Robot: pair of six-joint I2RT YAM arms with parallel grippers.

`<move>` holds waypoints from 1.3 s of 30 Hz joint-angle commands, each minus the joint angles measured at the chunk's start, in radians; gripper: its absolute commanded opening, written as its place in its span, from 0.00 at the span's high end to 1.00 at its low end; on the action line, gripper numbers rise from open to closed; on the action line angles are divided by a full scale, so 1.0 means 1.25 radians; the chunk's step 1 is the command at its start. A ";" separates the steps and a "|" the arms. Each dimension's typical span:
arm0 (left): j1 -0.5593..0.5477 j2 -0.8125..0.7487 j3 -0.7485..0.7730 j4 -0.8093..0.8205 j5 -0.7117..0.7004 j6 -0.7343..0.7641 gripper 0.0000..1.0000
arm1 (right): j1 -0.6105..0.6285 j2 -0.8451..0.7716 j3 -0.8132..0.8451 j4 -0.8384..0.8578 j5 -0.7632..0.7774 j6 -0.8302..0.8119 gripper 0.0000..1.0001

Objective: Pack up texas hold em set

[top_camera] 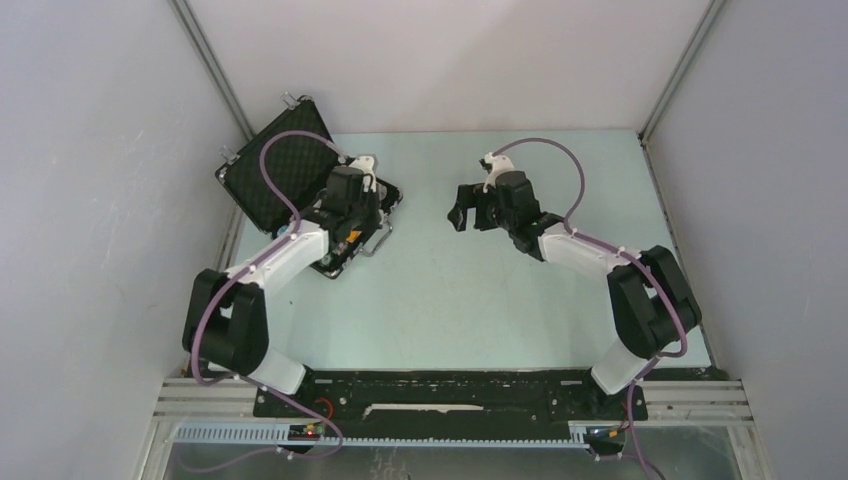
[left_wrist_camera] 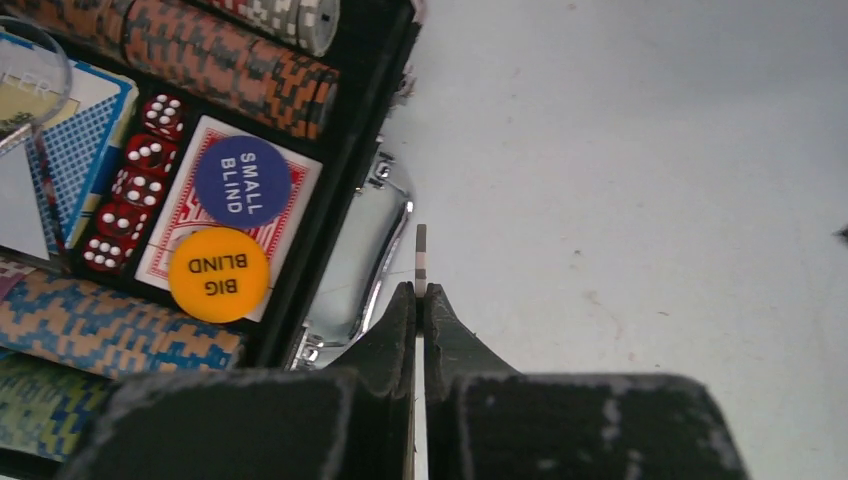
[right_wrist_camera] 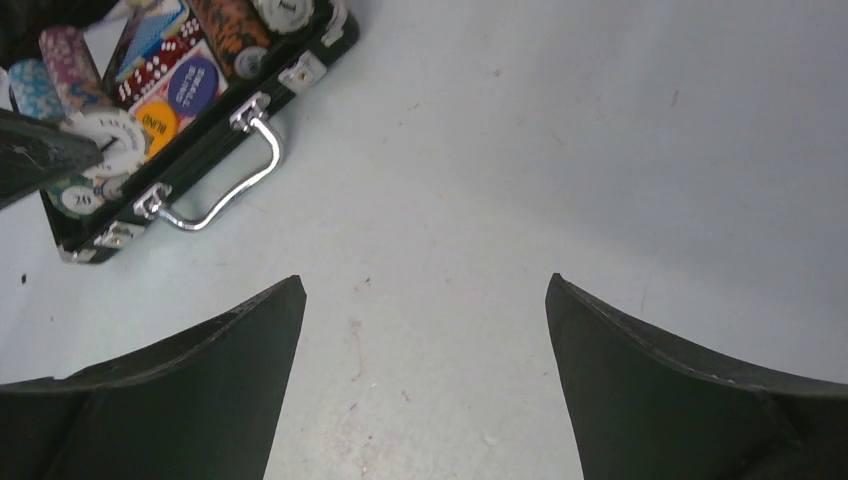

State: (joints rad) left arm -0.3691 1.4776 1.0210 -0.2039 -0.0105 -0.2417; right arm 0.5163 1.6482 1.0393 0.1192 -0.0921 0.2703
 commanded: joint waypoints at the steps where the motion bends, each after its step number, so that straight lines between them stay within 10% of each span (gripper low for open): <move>1: 0.021 0.047 0.114 -0.043 -0.015 0.056 1.00 | -0.034 -0.041 -0.013 0.099 -0.009 -0.002 0.00; 25: 0.112 0.450 0.608 -0.205 0.175 0.248 1.00 | -0.155 -0.020 -0.073 0.218 -0.142 0.126 0.00; 39: 0.100 0.554 0.684 -0.286 0.130 0.260 1.00 | -0.176 0.026 -0.055 0.251 -0.262 0.140 0.00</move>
State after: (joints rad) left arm -0.2337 2.1571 1.7973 -0.5251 0.1600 0.0536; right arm 0.2821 1.6821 0.9451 0.3832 -0.3645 0.4561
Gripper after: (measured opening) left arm 0.018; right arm 0.994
